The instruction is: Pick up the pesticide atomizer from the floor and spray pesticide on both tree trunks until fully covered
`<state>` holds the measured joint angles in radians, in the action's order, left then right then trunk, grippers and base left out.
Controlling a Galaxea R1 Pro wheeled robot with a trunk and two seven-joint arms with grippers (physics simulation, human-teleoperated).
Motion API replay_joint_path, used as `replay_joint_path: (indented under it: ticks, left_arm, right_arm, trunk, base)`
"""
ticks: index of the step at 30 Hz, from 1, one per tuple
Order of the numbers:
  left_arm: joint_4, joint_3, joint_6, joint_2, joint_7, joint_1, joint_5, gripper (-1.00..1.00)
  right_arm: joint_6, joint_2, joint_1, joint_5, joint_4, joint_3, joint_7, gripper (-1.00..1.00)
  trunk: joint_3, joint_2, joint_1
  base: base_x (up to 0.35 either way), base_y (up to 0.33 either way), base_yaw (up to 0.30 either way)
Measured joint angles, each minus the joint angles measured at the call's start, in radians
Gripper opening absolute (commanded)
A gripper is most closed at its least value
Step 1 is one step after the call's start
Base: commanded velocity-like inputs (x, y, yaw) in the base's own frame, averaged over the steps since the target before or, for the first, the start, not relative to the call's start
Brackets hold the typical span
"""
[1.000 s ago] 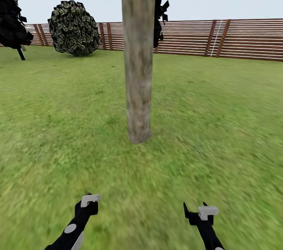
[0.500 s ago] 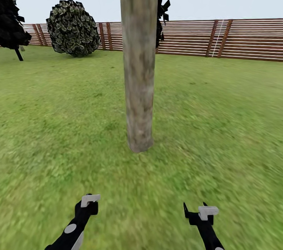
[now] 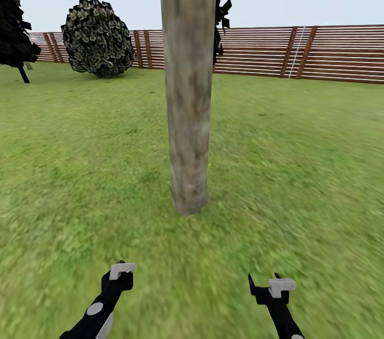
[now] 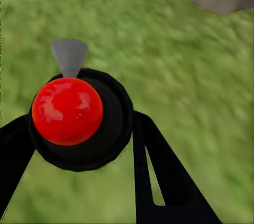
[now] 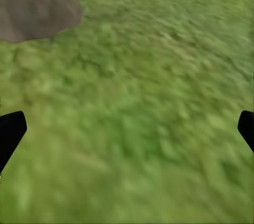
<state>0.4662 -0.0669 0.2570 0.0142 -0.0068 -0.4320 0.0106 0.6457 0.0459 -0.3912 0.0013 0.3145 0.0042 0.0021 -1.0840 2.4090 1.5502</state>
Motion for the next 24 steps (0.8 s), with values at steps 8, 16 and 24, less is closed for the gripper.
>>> replay_joint_path:
  ticks: [8,16,24]
  left_arm:
    - [0.035,0.006,-0.009,0.042,-0.044,-0.005,0.012,-1.00]
    - [0.037,0.006,-0.029,0.095,-0.528,-0.015,0.332,-1.00]
    - [0.040,0.004,-0.136,0.104,-0.794,-0.016,0.498,-1.00]
  right_arm:
    - [-0.001,0.000,-0.001,0.022,0.040,0.045,0.007,1.00]
    - [-0.229,-0.014,-0.064,0.180,0.187,0.311,0.233,1.00]
    - [-0.333,-0.017,-0.097,0.187,0.258,0.322,0.549,1.00]
  trunk:
    - [0.000,0.000,0.000]
    - [0.000,0.000,0.000]
    - [0.000,0.000,0.000]
  base:
    - [0.006,0.000,0.000]
    - [0.000,0.000,0.000]
    - [0.000,0.000,0.000]
